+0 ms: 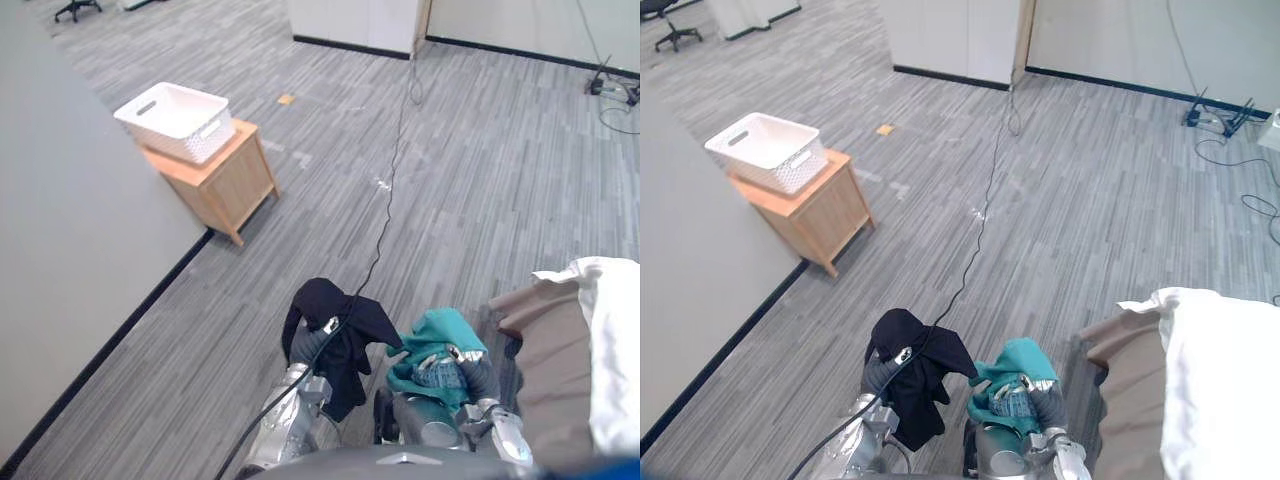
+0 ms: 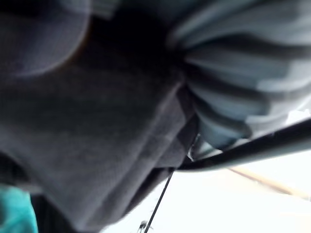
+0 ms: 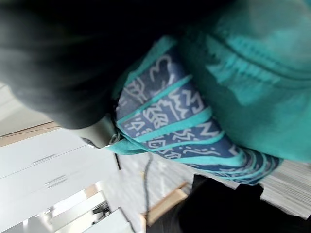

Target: Tidy the bed and pick cloth on bed and put in laundry

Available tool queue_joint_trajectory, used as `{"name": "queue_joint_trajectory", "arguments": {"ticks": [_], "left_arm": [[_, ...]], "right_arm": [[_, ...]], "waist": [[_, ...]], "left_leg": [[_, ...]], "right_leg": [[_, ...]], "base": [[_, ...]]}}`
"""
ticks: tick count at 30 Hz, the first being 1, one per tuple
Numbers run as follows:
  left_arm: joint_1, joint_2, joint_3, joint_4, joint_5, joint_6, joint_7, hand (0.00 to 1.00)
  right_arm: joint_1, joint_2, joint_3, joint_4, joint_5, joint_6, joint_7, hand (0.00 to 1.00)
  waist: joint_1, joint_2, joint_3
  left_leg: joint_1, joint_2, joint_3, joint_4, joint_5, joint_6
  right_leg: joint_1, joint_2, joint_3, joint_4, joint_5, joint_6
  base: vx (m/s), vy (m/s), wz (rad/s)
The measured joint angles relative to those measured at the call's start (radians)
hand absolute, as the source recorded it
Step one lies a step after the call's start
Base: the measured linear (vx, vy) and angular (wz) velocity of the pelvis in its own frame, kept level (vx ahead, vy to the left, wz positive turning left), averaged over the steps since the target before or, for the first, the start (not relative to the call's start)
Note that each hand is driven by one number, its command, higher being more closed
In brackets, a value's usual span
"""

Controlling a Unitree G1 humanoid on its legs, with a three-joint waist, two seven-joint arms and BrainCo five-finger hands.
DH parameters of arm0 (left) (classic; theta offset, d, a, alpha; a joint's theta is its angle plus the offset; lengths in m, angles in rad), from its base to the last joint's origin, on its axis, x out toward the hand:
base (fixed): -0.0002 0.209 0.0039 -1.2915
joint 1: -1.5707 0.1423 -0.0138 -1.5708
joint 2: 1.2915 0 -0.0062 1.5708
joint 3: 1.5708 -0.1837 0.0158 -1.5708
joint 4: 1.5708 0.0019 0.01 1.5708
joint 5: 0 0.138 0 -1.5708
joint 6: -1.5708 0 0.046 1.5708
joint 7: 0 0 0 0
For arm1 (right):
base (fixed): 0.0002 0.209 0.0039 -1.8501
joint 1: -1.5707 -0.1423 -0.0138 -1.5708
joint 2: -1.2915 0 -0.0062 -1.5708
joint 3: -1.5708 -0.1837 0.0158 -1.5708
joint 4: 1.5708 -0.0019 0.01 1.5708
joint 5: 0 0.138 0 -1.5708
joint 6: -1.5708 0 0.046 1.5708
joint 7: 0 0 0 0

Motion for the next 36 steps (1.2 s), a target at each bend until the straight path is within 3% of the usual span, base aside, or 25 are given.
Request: {"name": "queue_joint_trajectory", "arguments": {"ticks": [1, 2, 4, 6, 7, 8, 10, 12, 13, 14, 15, 16, 17, 18, 19, 20, 22, 26, 28, 30, 31, 32, 33, 35, 36], "left_arm": [[0.013, 0.0, 0.011, -0.003, 0.0, 0.0, -0.001, 1.0], [0.033, 0.0, 0.033, -0.018, -0.002, 0.0, -0.002, 1.0], [0.047, 0.0, 0.06, -0.059, -0.01, -0.006, -0.013, 1.0], [0.047, 0.005, 0.064, -0.108, -0.019, -0.024, -0.015, 1.0], [0.046, 0.003, 0.061, -0.116, -0.019, -0.029, -0.014, 1.0], [0.038, -0.003, 0.052, -0.119, -0.02, -0.037, -0.012, 1.0], [0.023, -0.012, 0.037, -0.115, -0.02, -0.036, -0.008, 1.0], [0.001, -0.013, 0.004, -0.106, -0.019, -0.036, -0.002, 1.0], [-0.009, -0.013, -0.004, -0.1, -0.019, -0.036, 0.001, 1.0], [-0.024, -0.017, -0.005, -0.092, -0.018, -0.036, 0.002, 1.0], [-0.033, -0.025, -0.006, -0.087, -0.018, -0.036, 0.002, 1.0], [-0.043, -0.029, -0.008, -0.085, -0.018, -0.037, 0.002, 1.0], [-0.045, -0.021, -0.003, -0.085, -0.017, -0.037, 0.002, 1.0], [-0.044, -0.016, -0.005, -0.085, -0.018, -0.036, 0.003, 1.0], [-0.041, 0.0, -0.005, -0.085, -0.017, -0.025, 0.007, 1.0], [-0.038, 0.01, -0.005, -0.085, -0.015, -0.02, 0.01, 1.0], [-0.044, 0.018, -0.006, -0.087, -0.007, -0.017, 0.011, 1.0], [-0.101, 0.038, -0.043, -0.086, -0.007, 0.02, 0.009, 1.0], [-0.116, 0.047, -0.06, -0.065, -0.008, 0.033, -0.005, 1.0], [-0.098, 0.053, -0.063, -0.057, -0.008, 0.042, -0.021, 1.0], [-0.089, 0.054, -0.062, -0.058, -0.009, 0.042, -0.021, 1.0], [-0.07, 0.06, -0.063, -0.053, -0.009, 0.044, -0.021, 1.0], [-0.046, 0.062, -0.065, -0.043, -0.01, 0.044, -0.021, 1.0], [-0.045, 0.055, -0.092, -0.033, -0.009, 0.042, -0.022, 1.0], [-0.05, 0.057, -0.096, -0.027, -0.009, 0.037, -0.022, 1.0]], "right_arm": [[0.0, -0.008, 0.001, 0.001, 0.0, 0.0, 0.008, 1.0], [-0.004, -0.018, 0.0, 0.001, 0.0, 0.0, 0.022, 1.0], [-0.023, -0.02, 0.0, 0.0, 0.0, 0.0, 0.046, 1.0], [-0.034, -0.009, 0.002, -0.022, -0.005, 0.0, 0.071, 1.0], [-0.03, -0.008, 0.002, -0.032, -0.01, 0.0, 0.076, 1.0], [-0.024, -0.005, 0.004, -0.045, -0.015, 0.0, 0.083, 1.0], [-0.013, -0.003, 0.003, -0.048, -0.042, 0.0, 0.075, 1.0], [-0.013, -0.002, -0.001, -0.042, -0.047, 0.002, 0.048, 1.0], [-0.019, -0.003, 0.002, -0.042, -0.047, 0.007, 0.031, 1.0], [-0.027, -0.004, 0.001, -0.043, -0.045, 0.01, 0.017, 1.0], [-0.029, -0.004, -0.002, -0.042, -0.041, 0.012, 0.014, 1.0], [-0.048, -0.003, -0.004, -0.043, -0.038, 0.025, 0.008, 1.0], [-0.054, 0.0, -0.006, -0.043, -0.039, 0.039, 0.005, 1.0], [-0.051, 0.004, -0.002, -0.042, -0.039, 0.043, 0.005, 1.0], [-0.055, 0.01, 0.004, -0.043, -0.039, 0.045, 0.006, 1.0], [-0.051, 0.01, 0.004, -0.042, -0.039, 0.045, 0.006, 1.0], [-0.015, 0.01, 0.007, -0.052, -0.038, 0.042, 0.004, 1.0], [0.049, 0.029, 0.014, -0.07, -0.037, 0.03, -0.042, 1.0], [0.063, 0.043, 0.018, -0.065, -0.027, 0.026, -0.073, 1.0], [0.059, 0.052, 0.022, -0.071, -0.016, 0.015, -0.091, 1.0], [0.058, 0.053, 0.025, -0.073, -0.008, 0.012, -0.091, 1.0], [0.058, 0.054, 0.029, -0.076, 0.001, 0.009, -0.092, 1.0], [0.052, 0.049, 0.029, -0.075, 0.002, 0.009, -0.092, 1.0], [0.028, 0.037, 0.026, -0.088, 0.012, 0.008, -0.093, 1.0], [0.016, 0.036, 0.024, -0.088, 0.015, 0.008, -0.093, 1.0]], "waist": [[0.011, -0.012, 0.007], [0.029, -0.015, 0.01], [0.046, -0.015, 0.01], [0.048, -0.022, 0.013], [0.046, -0.021, 0.012], [0.04, -0.021, 0.012], [0.033, -0.022, 0.013], [0.037, -0.019, 0.011], [0.053, -0.033, -0.003], [0.062, -0.048, -0.031], [0.062, -0.049, -0.035], [0.067, -0.044, -0.039], [0.066, -0.055, -0.035], [0.067, -0.065, -0.035], [0.067, -0.075, -0.036], [0.059, -0.071, -0.037], [0.031, -0.062, -0.042], [-0.001, -0.07, -0.041], [-0.013, -0.068, -0.037], [-0.011, -0.073, -0.039], [-0.008, -0.083, -0.042], [-0.003, -0.093, -0.038], [0.009, -0.075, -0.04], [0.01, -0.011, -0.051], [0.01, -0.006, -0.051]], "left_leg": [[-0.026, -0.019, -0.003, 0.044, -0.009, 0.001], [-0.07, -0.075, 0.0, 0.053, -0.026, 0.005], [-0.125, -0.144, 0.021, -0.094, -0.049, 0.016], [-0.118, -0.21, 0.107, -0.535, -0.051, 0.022], [-0.103, -0.223, 0.142, -0.668, -0.032, 0.019], [-0.075, -0.248, 0.22, -0.892, 0.035, 0.019], [-0.052, -0.269, 0.307, -1.078, 0.137, 0.014], [-0.054, -0.268, 0.363, -1.109, 0.177, 0.068], [-0.055, -0.274, 0.403, -1.064, 0.236, 0.147], [-0.076, -0.303, 0.419, -1.002, 0.176, 0.215], [-0.084, -0.31, 0.416, -0.981, 0.144, 0.239], [-0.076, -0.324, 0.409, -0.959, 0.101, 0.264], [-0.046, -0.335, 0.406, -0.931, 0.055, 0.278], [-0.025, -0.344, 0.4, -0.92, 0.026, 0.273], [0.029, -0.366, 0.378, -0.911, -0.019, 0.268], [0.079, -0.367, 0.361, -0.91, -0.046, 0.266], [0.194, -0.37, 0.268, -0.952, -0.06, 0.258], [0.321, -0.37, 0.091, -1.003, -0.085, 0.213], [0.371, -0.351, 0.038, -1.002, -0.114, 0.161], [0.426, -0.32, 0.048, -0.998, -0.181, 0.104], [0.444, -0.312, 0.051, -0.994, -0.209, 0.1], [0.48, -0.296, 0.046, -0.985, -0.265, 0.093], [0.505, -0.255, 0.048, -0.985, -0.29, 0.058], [0.504, -0.185, 0.055, -0.982, -0.299, 0.038], [0.499, -0.176, 0.055, -0.964, -0.291, 0.036]], "right_leg": [[0.027, 0.002, 0.018, -0.014, -0.003, -0.004], [0.077, 0.003, 0.044, -0.052, -0.005, -0.012], [0.126, 0.002, 0.073, -0.099, -0.007, -0.028], [0.179, -0.013, 0.081, -0.138, -0.012, -0.029], [0.194, -0.016, 0.079, -0.148, -0.019, -0.024], [0.241, -0.022, 0.061, -0.168, -0.032, -0.005], [0.311, -0.026, 0.024, -0.199, -0.059, 0.042], [0.378, -0.027, -0.001, -0.205, -0.099, 0.097], [0.395, -0.053, -0.009, -0.188, -0.139, 0.109], [0.377, -0.099, -0.019, -0.126, -0.168, 0.137], [0.348, -0.114, -0.019, -0.063, -0.168, 0.141], [0.275, -0.149, -0.023, 0.121, -0.152, 0.176], [0.192, -0.198, -0.032, 0.353, -0.09, 0.258], [0.146, -0.223, -0.033, 0.474, -0.042, 0.278], [0.071, -0.268, -0.033, 0.673, -0.029, 0.27], [0.03, -0.28, -0.034, 0.763, -0.037, 0.255], [-0.063, -0.274, -0.048, 0.8, -0.069, 0.233], [-0.231, -0.267, -0.011, 0.509, -0.107, 0.214], [-0.233, -0.265, 0.019, 0.23, -0.038, 0.197], [-0.232, -0.261, 0.04, -0.081, 0.117, 0.198], [-0.233, -0.26, 0.039, -0.115, 0.137, 0.195], [-0.239, -0.254, 0.047, -0.093, 0.221, 0.196], [-0.26, -0.223, 0.056, -0.027, 0.271, 0.182], [-0.3, -0.159, 0.029, 0.053, 0.216, 0.138], [-0.315, -0.152, 0.023, 0.084, 0.19, 0.122]], "base": [[0.36, 0.0, -0.69], [0.32, 0.019, -0.65], [0.36, 0.054, -0.54], [0.36, 0.117, -0.22], [0.44, 0.159, 0.09], [0.39, 0.152, 0.21], [0.49, 0.218, 0.39], [0.53, 0.258, 0.31], [0.6, 0.287, 0.06], [0.61, 0.293, 0.03], [0.53, 0.279, 0.18], [0.54, 0.319, 0.23], [0.55, 0.322, 0.18], [0.57, 0.291, 0.13], [0.47, 0.214, 0.2], [0.69, 0.285, 0.64], [0.6, 0.201, 1.05], [0.51, 0.025, 1.31], [0.5, -0.088, 1.15], [0.5, -0.164, 0.76], [0.54, -0.227, 0.51], [0.57, -0.256, 0.22], [0.58, -0.258, 0.08], [0.56, -0.236, -0.04], [0.61, -0.299, -0.04]]}}
